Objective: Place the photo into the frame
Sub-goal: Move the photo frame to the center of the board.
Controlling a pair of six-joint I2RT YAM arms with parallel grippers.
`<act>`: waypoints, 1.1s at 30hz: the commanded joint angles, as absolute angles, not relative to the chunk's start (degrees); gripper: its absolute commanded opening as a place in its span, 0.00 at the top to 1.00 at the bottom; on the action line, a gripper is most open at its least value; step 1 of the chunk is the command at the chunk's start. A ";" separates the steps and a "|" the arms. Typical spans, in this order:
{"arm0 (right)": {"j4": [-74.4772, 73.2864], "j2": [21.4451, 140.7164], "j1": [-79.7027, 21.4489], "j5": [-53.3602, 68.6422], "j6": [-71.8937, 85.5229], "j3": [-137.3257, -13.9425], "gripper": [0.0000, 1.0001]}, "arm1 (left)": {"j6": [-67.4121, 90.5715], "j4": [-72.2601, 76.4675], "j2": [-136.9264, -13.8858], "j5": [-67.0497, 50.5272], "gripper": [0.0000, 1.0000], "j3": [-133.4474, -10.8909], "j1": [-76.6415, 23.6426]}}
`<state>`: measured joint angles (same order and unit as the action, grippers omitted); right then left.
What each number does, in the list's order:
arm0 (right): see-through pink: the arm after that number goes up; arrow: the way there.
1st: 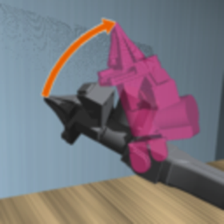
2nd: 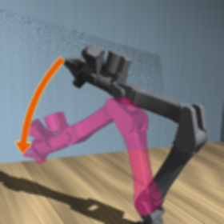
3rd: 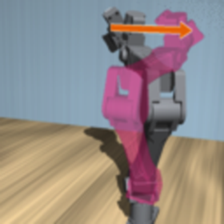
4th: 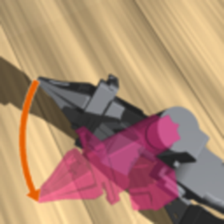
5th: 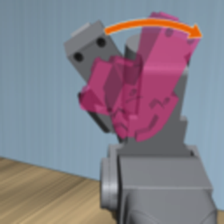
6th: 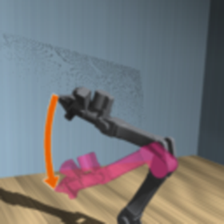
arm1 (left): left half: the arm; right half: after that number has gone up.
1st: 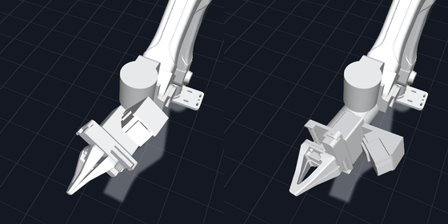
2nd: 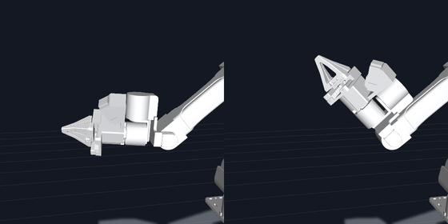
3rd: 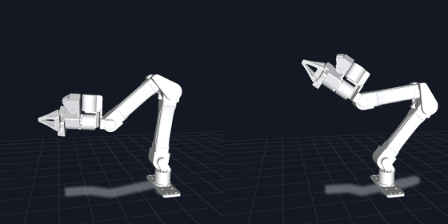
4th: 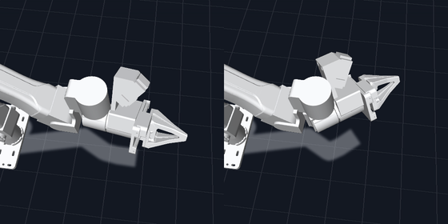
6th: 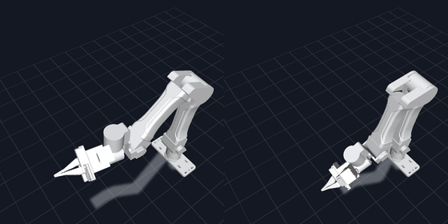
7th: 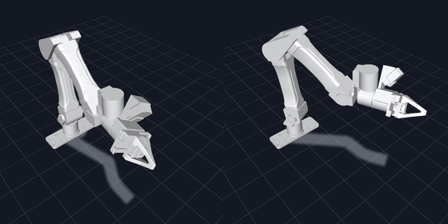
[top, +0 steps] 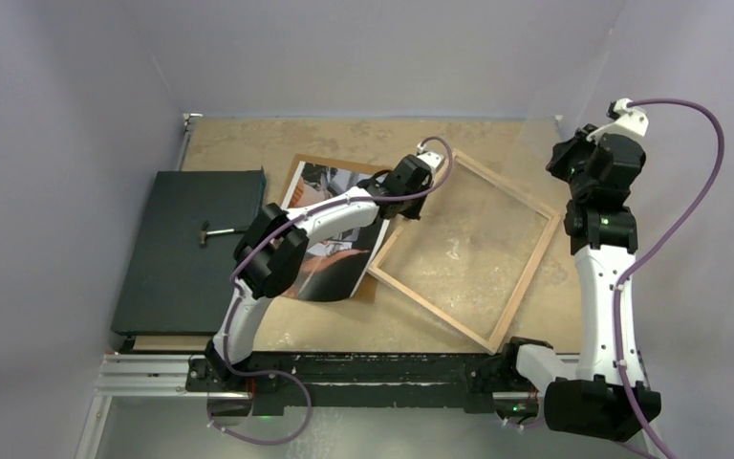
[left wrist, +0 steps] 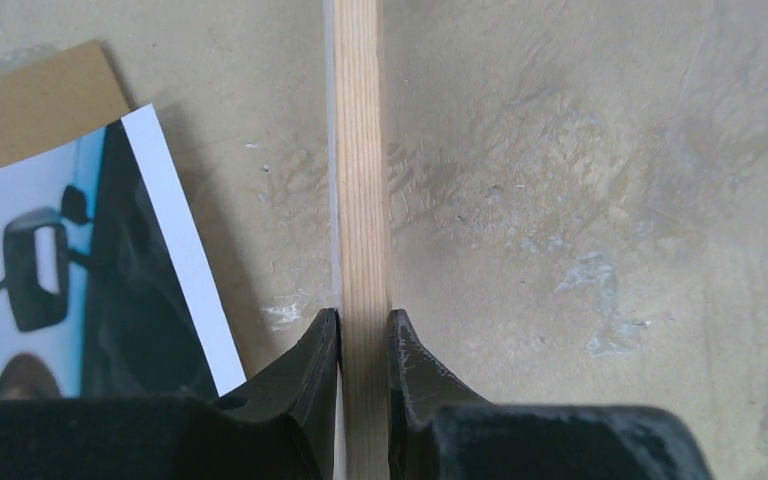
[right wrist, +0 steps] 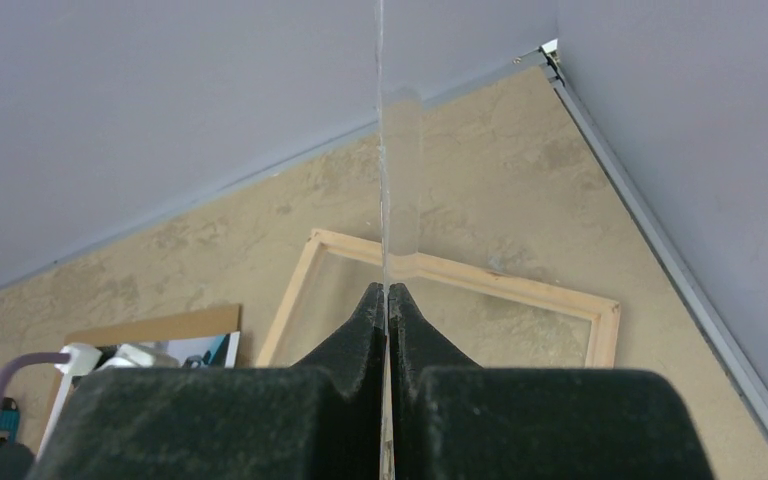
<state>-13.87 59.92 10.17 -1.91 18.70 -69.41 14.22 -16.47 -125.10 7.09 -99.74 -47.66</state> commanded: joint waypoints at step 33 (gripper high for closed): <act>2.25 65.50 10.46 18.54 29.22 -72.01 1.00 | 24.80 -6.04 -98.74 21.13 1.00 -71.91 -36.41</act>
<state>-5.39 65.34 10.20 13.21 25.96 -71.66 24.47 -12.58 -103.04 20.53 -75.59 -35.35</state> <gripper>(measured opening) 0.005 0.147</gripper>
